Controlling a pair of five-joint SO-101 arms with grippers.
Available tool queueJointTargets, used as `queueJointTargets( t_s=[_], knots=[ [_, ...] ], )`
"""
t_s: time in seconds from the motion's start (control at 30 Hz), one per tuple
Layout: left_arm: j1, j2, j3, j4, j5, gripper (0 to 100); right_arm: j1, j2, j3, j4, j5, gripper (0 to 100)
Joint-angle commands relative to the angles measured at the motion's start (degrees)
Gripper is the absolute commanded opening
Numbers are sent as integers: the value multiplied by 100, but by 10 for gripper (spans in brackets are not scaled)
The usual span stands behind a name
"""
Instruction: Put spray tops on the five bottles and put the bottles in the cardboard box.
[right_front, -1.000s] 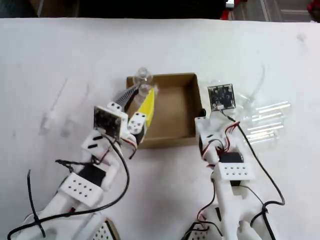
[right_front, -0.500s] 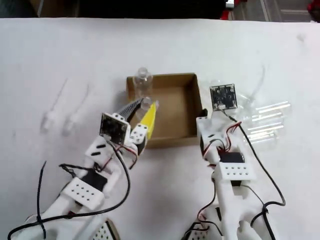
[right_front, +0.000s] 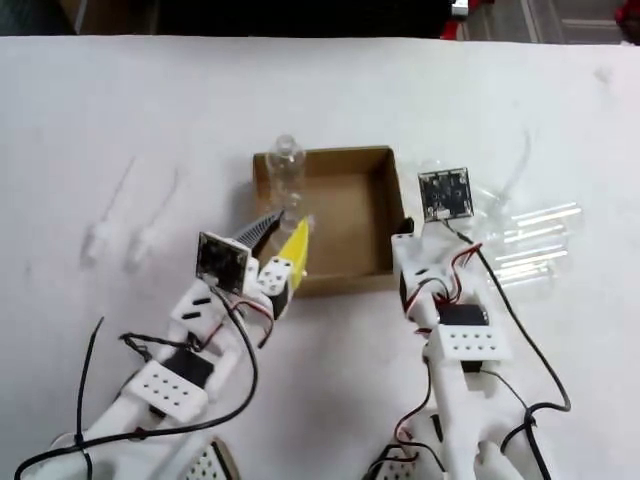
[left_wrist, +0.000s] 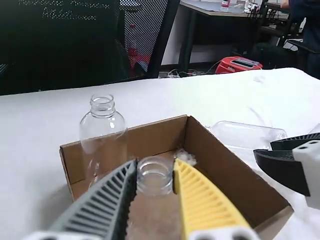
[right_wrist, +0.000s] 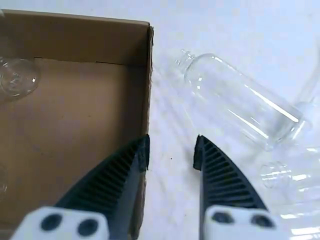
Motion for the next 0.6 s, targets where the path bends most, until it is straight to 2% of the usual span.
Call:
queueJointTargets(
  t_s=[0.0,0.2,0.43,0.57],
  knots=[
    [4,-48,97,-149,70,24,22,-101,-149,-127,0,131],
    [-189,-57,105,-149,70,40,22,-101,-149,-127,0,131],
    [-321,-31,132,-26,123,315,13,-101,-149,-127,0,131],
    [-303,-57,88,343,123,330,13,-101,-149,-127,0,131]
  ],
)
